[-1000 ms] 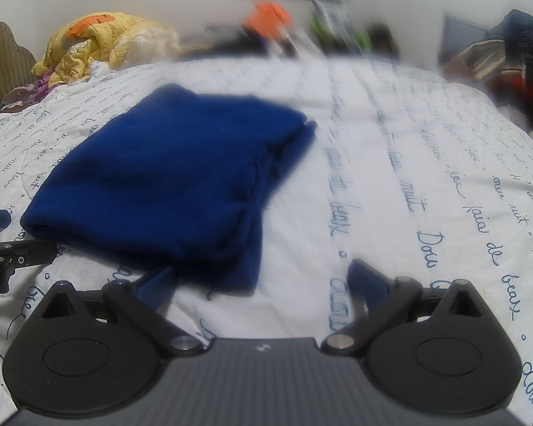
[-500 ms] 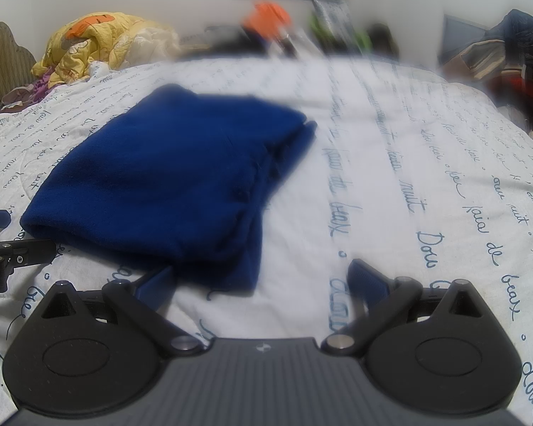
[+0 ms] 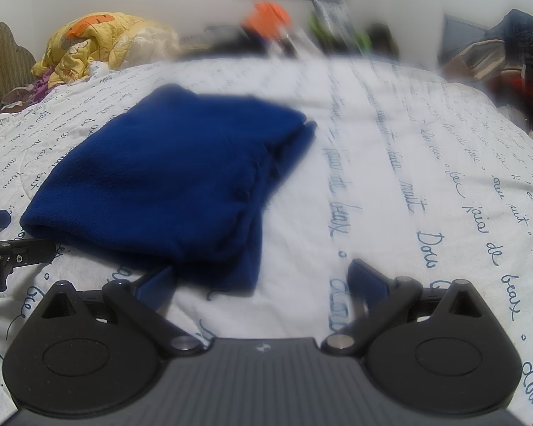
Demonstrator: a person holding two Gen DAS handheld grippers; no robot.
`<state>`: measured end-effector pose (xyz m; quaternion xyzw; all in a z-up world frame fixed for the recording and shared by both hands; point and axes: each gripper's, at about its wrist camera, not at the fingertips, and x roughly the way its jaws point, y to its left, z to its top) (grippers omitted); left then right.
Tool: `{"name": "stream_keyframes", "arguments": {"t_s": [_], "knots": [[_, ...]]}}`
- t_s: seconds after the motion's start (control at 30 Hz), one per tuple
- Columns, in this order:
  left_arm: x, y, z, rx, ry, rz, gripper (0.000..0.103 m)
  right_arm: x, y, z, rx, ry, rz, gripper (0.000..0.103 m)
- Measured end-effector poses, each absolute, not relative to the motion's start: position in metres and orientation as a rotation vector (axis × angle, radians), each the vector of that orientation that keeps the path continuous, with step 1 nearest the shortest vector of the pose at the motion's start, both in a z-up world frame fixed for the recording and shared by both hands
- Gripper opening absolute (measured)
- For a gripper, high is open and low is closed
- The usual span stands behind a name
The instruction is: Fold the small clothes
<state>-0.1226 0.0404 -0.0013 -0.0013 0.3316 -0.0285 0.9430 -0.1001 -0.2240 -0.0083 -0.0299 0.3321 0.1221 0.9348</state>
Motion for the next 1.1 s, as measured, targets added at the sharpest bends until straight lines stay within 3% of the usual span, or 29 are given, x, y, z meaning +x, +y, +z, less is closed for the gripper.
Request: {"name": "stream_keyframes", "arguments": {"t_s": [1.1], "knots": [[-0.128, 0.014, 0.002, 0.000, 0.717, 0.050, 0.103, -0.100, -0.224, -0.008, -0.060, 0.681, 0.246, 0.103]]}}
